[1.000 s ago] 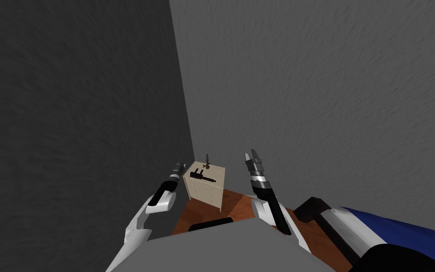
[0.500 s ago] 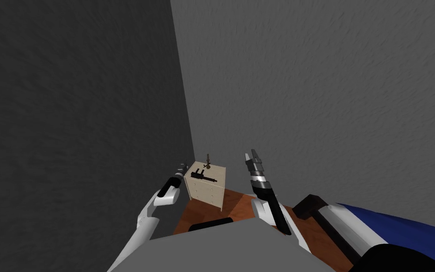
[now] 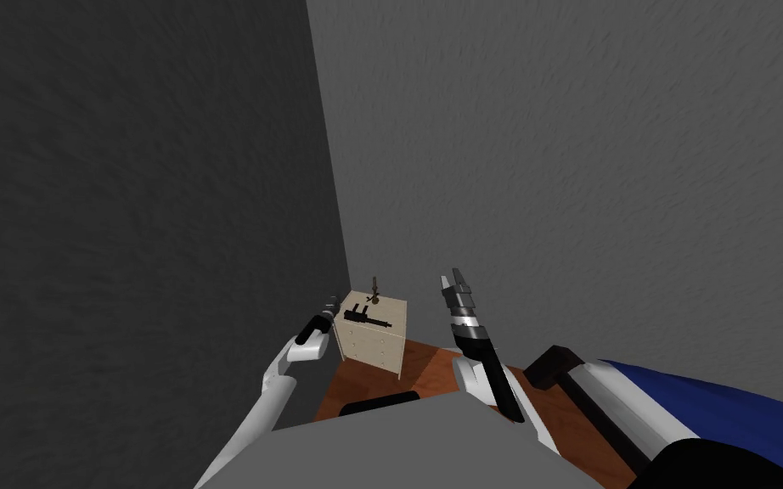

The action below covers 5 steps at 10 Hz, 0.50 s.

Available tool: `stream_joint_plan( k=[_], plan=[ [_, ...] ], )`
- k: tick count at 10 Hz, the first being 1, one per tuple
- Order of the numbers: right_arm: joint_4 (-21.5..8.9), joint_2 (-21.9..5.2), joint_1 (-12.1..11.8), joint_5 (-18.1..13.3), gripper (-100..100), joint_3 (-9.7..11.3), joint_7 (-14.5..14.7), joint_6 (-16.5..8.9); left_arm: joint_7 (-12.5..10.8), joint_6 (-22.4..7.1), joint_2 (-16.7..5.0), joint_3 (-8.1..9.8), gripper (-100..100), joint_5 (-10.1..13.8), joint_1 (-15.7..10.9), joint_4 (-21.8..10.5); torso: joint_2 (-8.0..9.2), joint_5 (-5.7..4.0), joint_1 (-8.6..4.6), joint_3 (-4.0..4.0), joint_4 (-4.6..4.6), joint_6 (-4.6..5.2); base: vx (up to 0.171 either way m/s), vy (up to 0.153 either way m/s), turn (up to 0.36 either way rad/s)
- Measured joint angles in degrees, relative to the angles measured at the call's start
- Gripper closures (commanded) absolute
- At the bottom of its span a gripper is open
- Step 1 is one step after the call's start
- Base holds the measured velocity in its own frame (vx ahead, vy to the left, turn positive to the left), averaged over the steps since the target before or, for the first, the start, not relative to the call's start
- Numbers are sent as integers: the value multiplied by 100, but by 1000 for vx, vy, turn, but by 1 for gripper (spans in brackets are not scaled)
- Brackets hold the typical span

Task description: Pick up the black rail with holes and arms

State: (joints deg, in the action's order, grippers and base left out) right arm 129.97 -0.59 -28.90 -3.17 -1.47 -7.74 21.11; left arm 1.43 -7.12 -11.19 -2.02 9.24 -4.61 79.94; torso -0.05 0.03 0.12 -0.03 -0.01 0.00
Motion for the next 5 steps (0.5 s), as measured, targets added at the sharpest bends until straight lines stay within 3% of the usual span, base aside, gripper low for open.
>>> stream_joint_plan(
  k=[3,5],
  plan=[
    [0,0,0,0,0,0,0,0,26,-373,-31,-55,-100,0,-274,-444,1,0,-1,1,0,-3,6,41,-55],
    [0,0,0,0,0,0,0,0,86,-633,86,-52,-100,-107,-504,-724,0,0,-4,0,-1,-2,8,22,-24]
  ],
)
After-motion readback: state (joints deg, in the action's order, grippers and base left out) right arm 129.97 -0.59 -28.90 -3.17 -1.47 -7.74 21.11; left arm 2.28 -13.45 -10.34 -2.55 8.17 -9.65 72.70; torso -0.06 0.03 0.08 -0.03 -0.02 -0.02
